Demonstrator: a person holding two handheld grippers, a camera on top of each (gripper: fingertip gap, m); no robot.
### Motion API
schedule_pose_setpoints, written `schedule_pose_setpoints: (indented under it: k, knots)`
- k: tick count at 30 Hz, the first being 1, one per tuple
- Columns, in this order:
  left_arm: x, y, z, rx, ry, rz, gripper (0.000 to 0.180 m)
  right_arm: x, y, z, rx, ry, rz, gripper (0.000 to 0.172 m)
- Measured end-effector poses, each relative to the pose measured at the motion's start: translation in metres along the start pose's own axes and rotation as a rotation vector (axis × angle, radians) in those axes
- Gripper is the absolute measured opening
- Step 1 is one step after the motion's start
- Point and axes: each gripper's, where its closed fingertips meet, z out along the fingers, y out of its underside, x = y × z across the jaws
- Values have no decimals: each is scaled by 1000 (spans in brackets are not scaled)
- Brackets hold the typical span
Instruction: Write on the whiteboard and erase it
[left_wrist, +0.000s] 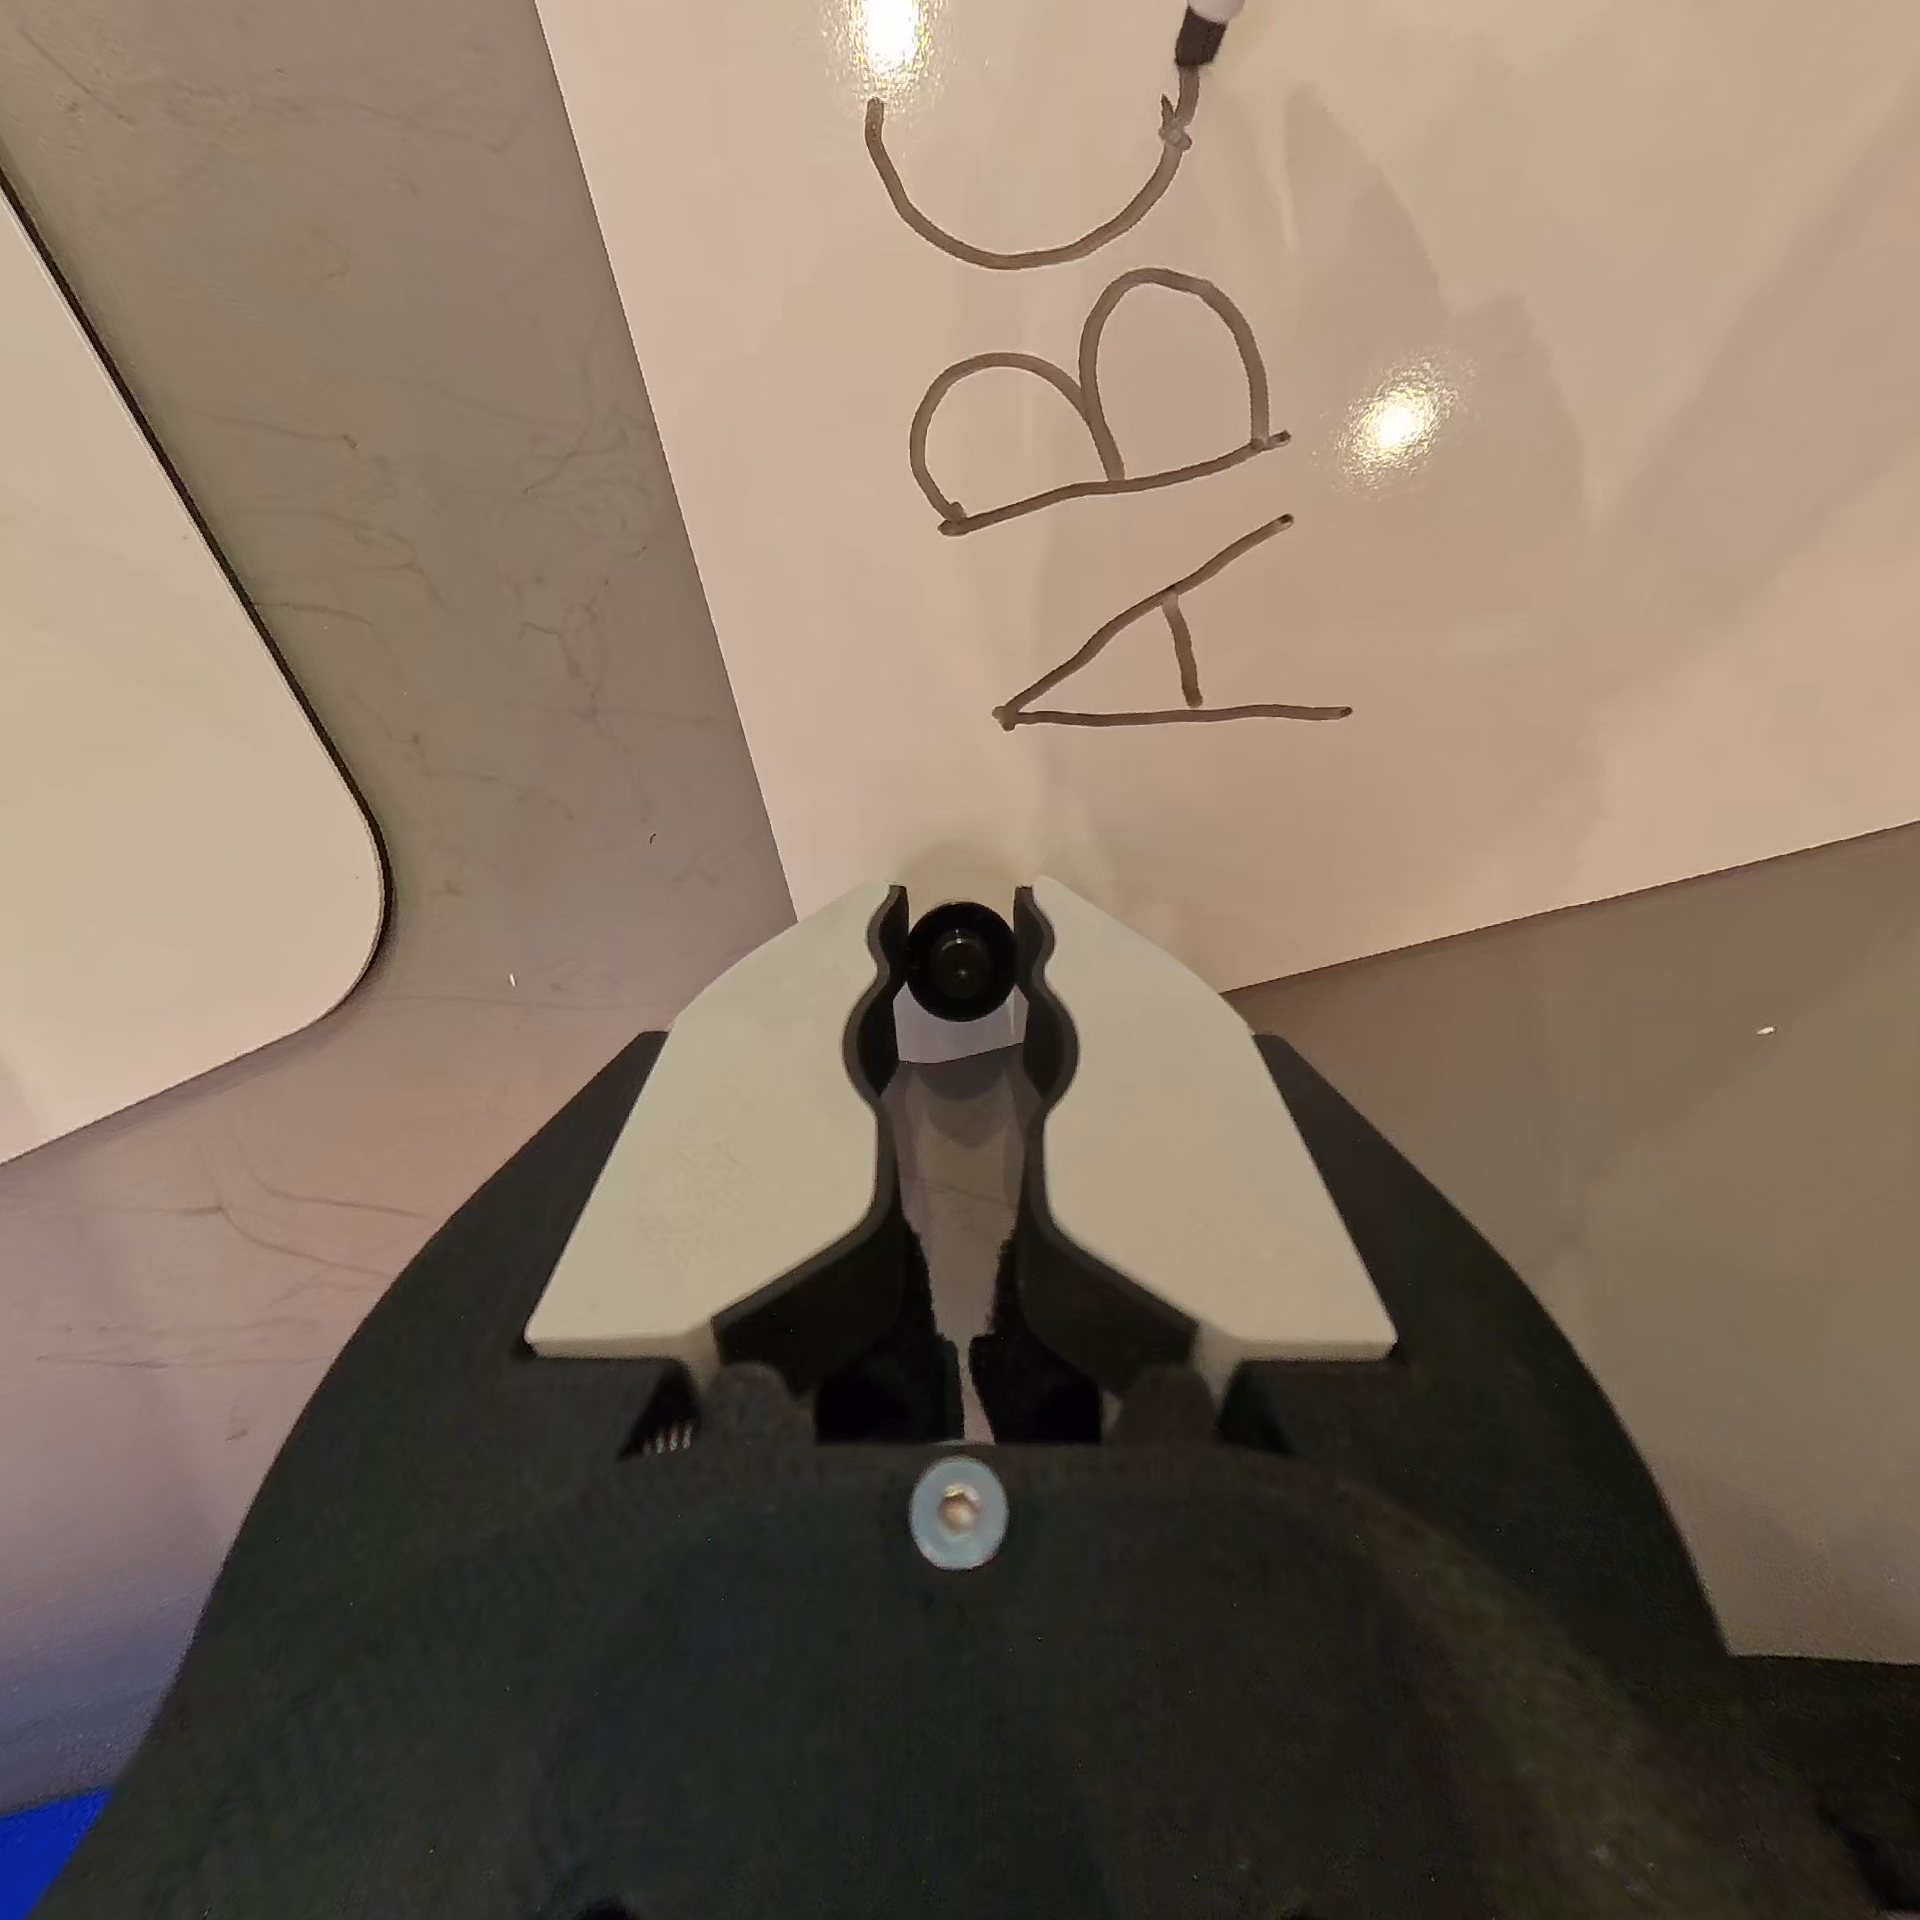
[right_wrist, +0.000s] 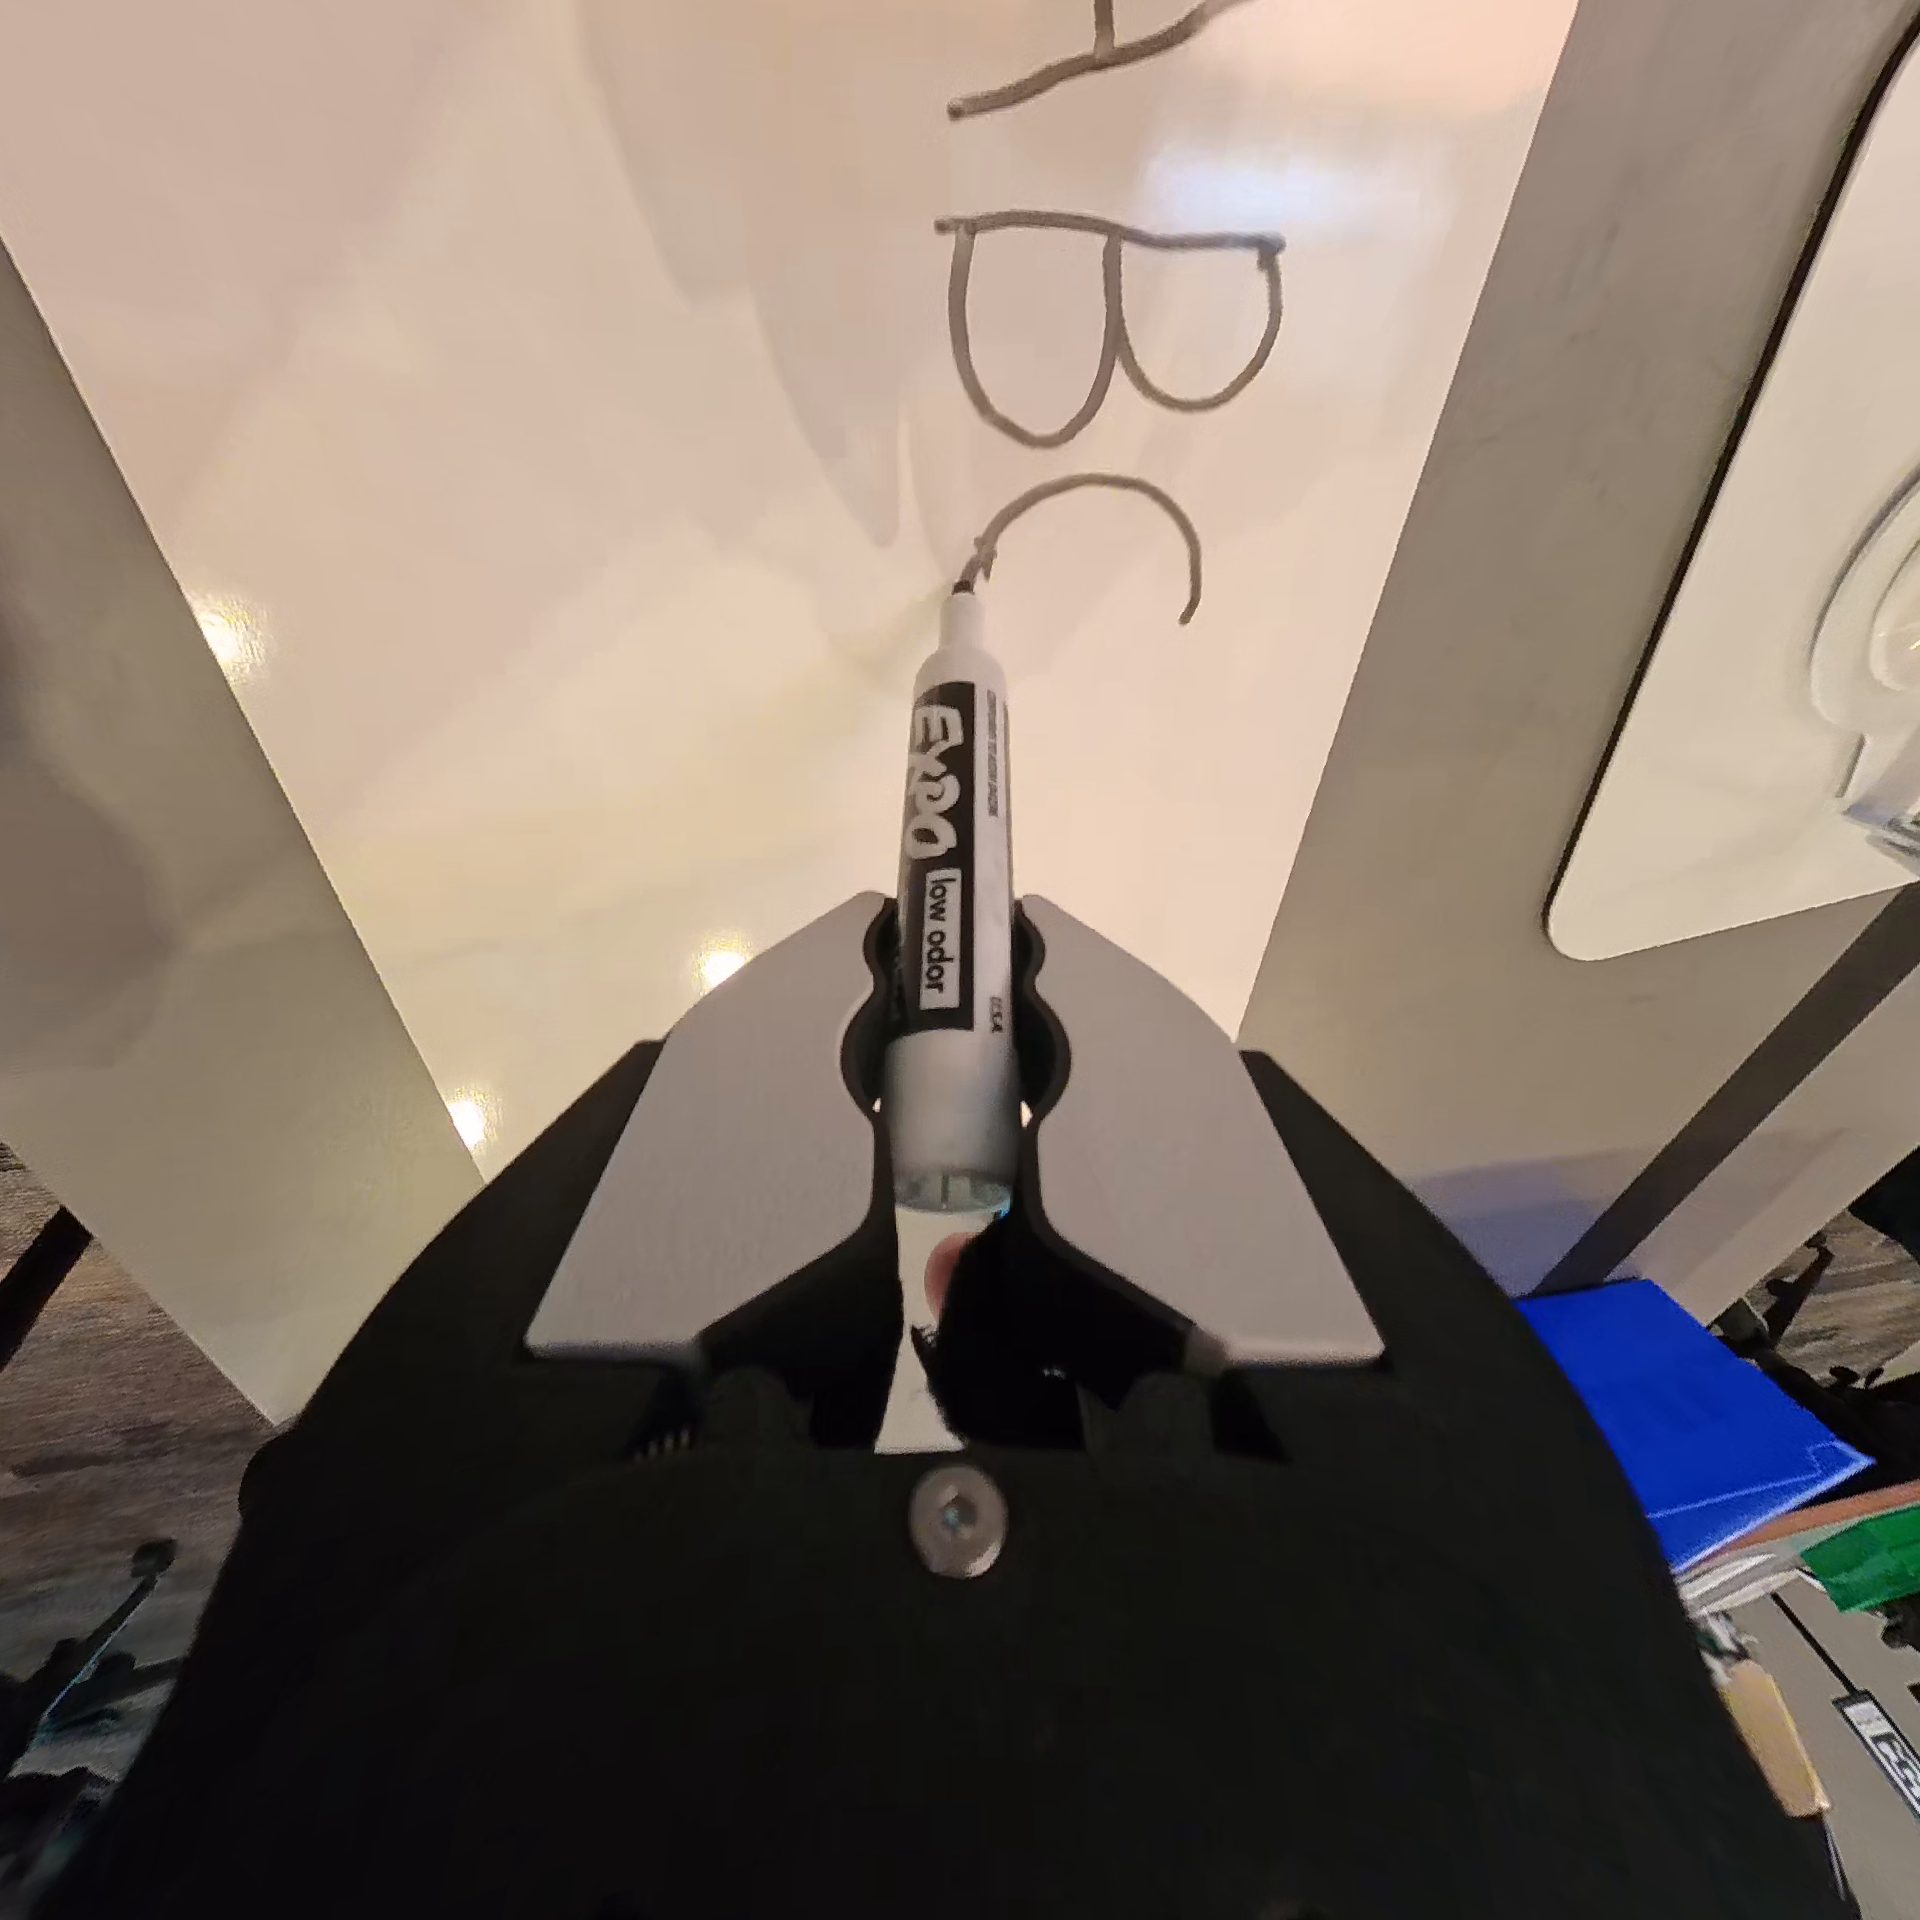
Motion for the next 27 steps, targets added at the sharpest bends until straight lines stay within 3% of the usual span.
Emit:
schedule_pose_setpoints:
  k: [27]
  knots:
    - [1,-1,0,-2,-1,2,20,11,42,-17,-71,35,72,21]
